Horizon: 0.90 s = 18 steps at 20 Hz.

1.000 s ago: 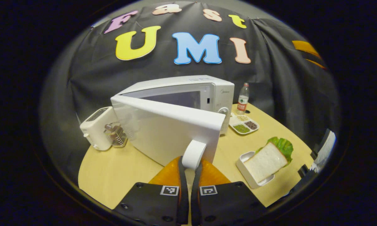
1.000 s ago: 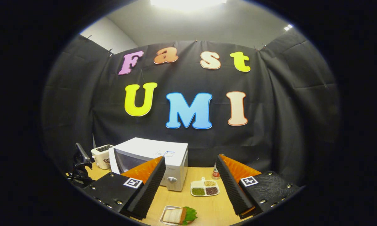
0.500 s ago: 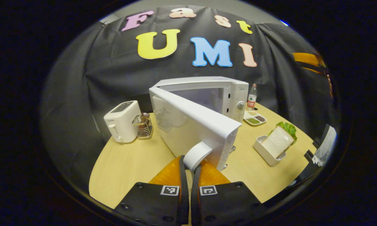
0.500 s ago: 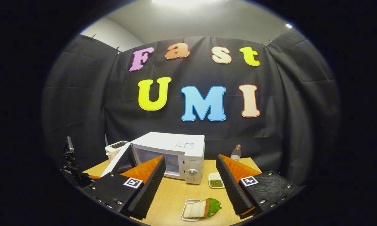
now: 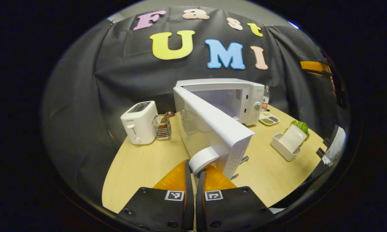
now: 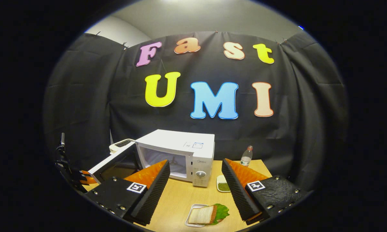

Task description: Open the microwave oven with the left hand, put the food in, and close the microwave oven.

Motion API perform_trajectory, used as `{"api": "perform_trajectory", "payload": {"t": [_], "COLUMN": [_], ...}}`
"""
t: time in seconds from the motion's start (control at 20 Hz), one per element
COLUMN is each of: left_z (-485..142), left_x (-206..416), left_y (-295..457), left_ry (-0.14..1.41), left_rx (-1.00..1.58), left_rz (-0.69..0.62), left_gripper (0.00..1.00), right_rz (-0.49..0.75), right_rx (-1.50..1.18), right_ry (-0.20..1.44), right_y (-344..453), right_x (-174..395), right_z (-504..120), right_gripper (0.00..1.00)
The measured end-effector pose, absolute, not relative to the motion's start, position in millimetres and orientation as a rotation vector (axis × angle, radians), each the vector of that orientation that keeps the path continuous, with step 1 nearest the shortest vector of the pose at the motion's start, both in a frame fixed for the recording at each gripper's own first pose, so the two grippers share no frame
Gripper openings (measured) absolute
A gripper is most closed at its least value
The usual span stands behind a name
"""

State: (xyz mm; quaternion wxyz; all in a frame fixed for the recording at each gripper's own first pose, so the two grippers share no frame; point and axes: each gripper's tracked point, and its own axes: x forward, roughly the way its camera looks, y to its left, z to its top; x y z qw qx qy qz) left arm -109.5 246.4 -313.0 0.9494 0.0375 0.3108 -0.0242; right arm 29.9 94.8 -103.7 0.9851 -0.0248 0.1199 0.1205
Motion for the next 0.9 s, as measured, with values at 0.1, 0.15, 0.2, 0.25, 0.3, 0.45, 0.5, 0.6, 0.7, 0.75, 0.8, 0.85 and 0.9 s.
{"api": "perform_trajectory", "payload": {"t": [0.1, 0.15, 0.2, 0.25, 0.3, 0.45, 0.5, 0.6, 0.7, 0.75, 0.8, 0.85, 0.9], "left_z": [-313, -314, -314, -313, -314, -315, -314, -313, -316, -314, -315, -316, -313], "left_x": [-112, -112, -114, -117, -117, -118, -117, -118, -119, -124, -126, -131, -141], "left_y": [262, 270, 278, 283, 290, 302, 302, 301, 298, 299, 303, 306, 312], "left_ry": [0.635, 0.636, 0.637, 0.64, 0.644, 0.653, 0.652, 0.642, 0.64, 0.632, 0.626, 0.628, 0.628], "left_rx": [0.08, 0.076, 0.067, 0.056, 0.052, 0.036, 0.036, 0.039, 0.031, 0.025, 0.024, 0.016, 0.016], "left_rz": [-0.04, -0.034, -0.032, -0.039, -0.045, -0.06, -0.063, -0.064, -0.083, -0.078, -0.07, -0.06, -0.043], "left_gripper": [0.1, 0.1, 0.1, 0.1, 0.09, 0.09, 0.1, 0.09, 0.09, 0.16, 0.19, 0.4, 0.32], "right_rz": [0.229, 0.222, 0.215, 0.207, 0.203, 0.2, 0.202, 0.223, 0.252, 0.259, 0.257, 0.251, 0.242], "right_rx": [-0.032, -0.026, -0.024, -0.027, -0.031, -0.049, -0.048, -0.037, -0.025, -0.018, -0.008, 0.0, 0.002], "right_ry": [0.262, 0.269, 0.273, 0.277, 0.279, 0.282, 0.288, 0.304, 0.324, 0.336, 0.354, 0.376, 0.399], "right_y": [88, 85, 82, 78, 77, 73, 72, 73, 71, 67, 62, 55, 47], "right_x": [32, 32, 32, 33, 33, 34, 34, 31, 28, 28, 27, 26, 25], "right_z": [-109, -110, -111, -111, -112, -114, -117, -124, -131, -135, -141, -148, -157], "right_gripper": [0.98, 0.98, 0.98, 0.98, 0.98, 0.98, 0.98, 0.98, 0.98, 0.98, 0.98, 0.98, 0.98]}}
